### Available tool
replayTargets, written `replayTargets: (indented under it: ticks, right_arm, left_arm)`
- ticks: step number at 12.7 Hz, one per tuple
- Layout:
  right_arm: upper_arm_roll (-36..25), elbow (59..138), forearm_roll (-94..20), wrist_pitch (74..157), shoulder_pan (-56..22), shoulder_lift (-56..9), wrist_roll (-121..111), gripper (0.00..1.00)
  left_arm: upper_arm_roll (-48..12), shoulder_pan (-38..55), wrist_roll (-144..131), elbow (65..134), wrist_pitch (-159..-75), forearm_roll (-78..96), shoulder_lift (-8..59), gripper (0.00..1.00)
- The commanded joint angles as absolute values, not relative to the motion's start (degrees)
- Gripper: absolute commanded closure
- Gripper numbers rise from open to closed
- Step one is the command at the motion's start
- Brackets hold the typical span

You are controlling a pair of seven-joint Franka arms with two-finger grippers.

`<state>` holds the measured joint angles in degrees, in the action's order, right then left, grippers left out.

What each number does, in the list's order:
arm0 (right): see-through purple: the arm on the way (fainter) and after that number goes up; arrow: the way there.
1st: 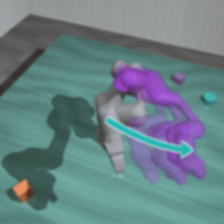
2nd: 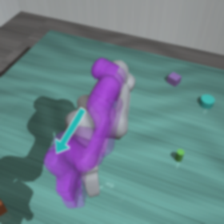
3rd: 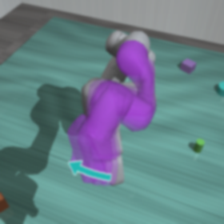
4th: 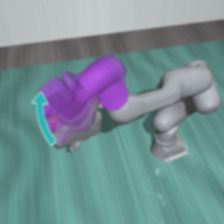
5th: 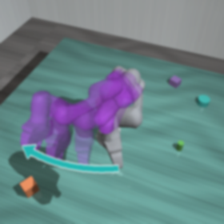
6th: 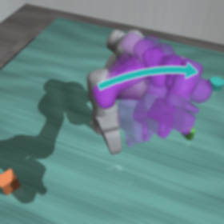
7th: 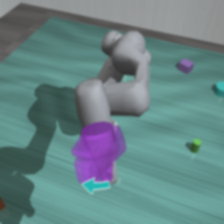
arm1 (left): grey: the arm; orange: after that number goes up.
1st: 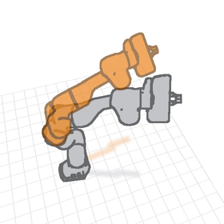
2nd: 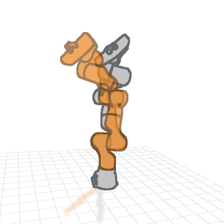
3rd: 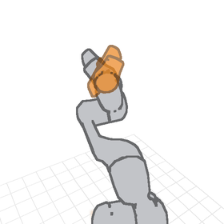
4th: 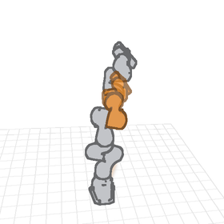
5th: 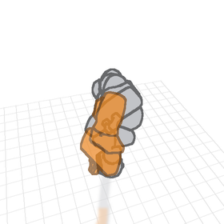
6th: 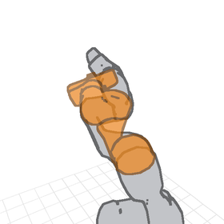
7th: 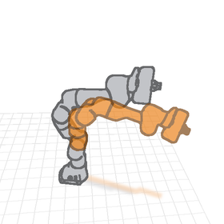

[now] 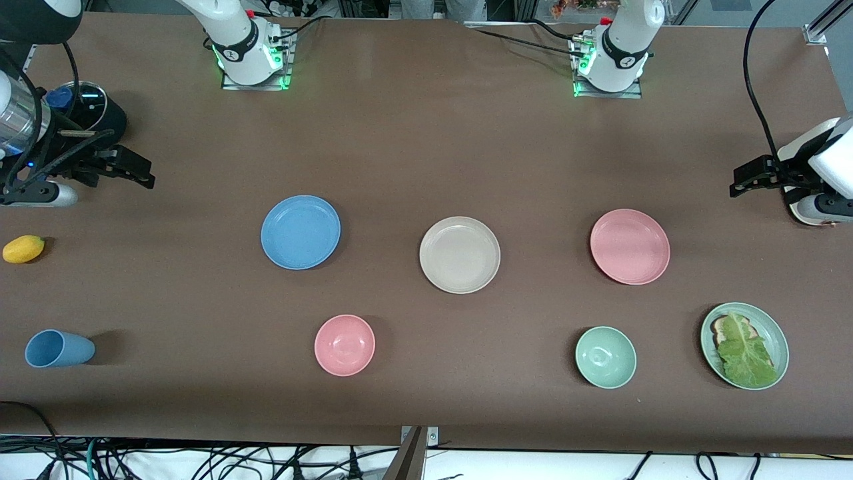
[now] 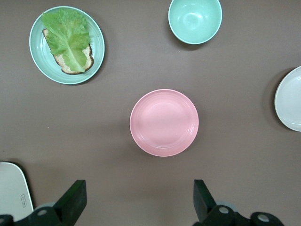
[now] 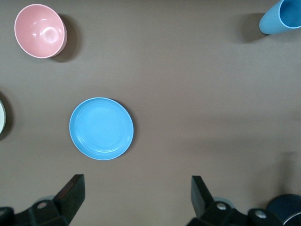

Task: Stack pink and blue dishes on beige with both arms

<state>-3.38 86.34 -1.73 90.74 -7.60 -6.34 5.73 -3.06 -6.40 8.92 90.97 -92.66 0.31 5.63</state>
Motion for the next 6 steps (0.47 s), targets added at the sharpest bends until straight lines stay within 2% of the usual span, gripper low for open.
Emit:
replayTargets:
  ticks: [1,6]
  right_arm:
    - [-2.9,85.6,-1.5,89.7,-6.9,-6.6,6.2,0.00]
    - [-2.9,85.4,-1.4,90.0,-7.0,-6.6,6.1,0.00]
  left_arm:
    - [-3.3,-6.7,9.2,91.7,-93.0,0.9,4.7,0.00]
    - [-3.3,-6.7,9.2,91.7,-93.0,0.9,4.7,0.00]
